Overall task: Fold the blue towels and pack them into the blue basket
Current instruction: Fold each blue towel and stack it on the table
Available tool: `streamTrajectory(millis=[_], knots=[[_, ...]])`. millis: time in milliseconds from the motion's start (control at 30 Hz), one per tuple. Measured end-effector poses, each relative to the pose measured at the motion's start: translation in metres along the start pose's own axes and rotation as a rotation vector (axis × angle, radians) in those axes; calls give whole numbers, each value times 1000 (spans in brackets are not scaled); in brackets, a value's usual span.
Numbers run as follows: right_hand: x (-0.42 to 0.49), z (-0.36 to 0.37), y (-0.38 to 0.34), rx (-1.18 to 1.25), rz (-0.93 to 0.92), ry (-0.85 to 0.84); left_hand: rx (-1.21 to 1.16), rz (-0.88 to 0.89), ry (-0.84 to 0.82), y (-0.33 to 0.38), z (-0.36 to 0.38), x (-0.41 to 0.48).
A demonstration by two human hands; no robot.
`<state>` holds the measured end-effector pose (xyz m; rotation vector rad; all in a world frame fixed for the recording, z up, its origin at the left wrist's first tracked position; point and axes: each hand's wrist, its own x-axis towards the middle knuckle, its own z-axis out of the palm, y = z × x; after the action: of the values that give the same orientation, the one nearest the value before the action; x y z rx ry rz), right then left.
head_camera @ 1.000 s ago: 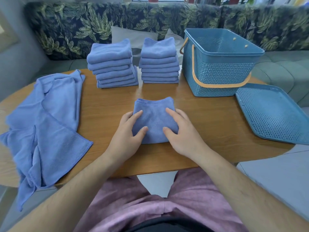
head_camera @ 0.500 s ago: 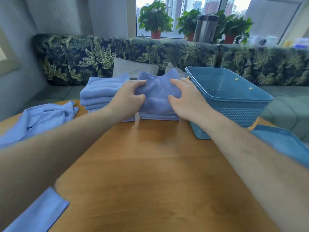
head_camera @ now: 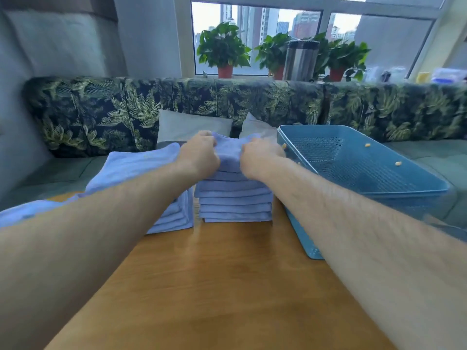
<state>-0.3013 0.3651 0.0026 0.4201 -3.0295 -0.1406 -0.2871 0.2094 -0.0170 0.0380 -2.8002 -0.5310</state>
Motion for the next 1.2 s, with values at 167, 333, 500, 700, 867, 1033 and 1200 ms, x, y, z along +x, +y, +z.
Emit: streamTrajectory(millis=[167, 333, 500, 700, 867, 1033, 1200], knots=[[8, 43, -7, -9, -34, -73, 69, 84, -55, -9, 47, -9], [-6, 30, -8, -16, 31, -67, 130, 88, 8, 0, 47, -14], [-51, 7, -30, 125, -71, 387, -7, 314, 158, 4, 19, -45], [-125, 28, -69, 272, -279, 405, -185, 272, 275, -25, 3, -148], [-164, 41, -122, 345, -481, 331, -115, 127, 246, -86, -15, -224], [-171, 43, -211, 373, -583, 245, -6, -58, 264, -158, -55, -267], [-172, 53, -294, 364, -673, 84, 207, -420, 175, -234, -85, -303]])
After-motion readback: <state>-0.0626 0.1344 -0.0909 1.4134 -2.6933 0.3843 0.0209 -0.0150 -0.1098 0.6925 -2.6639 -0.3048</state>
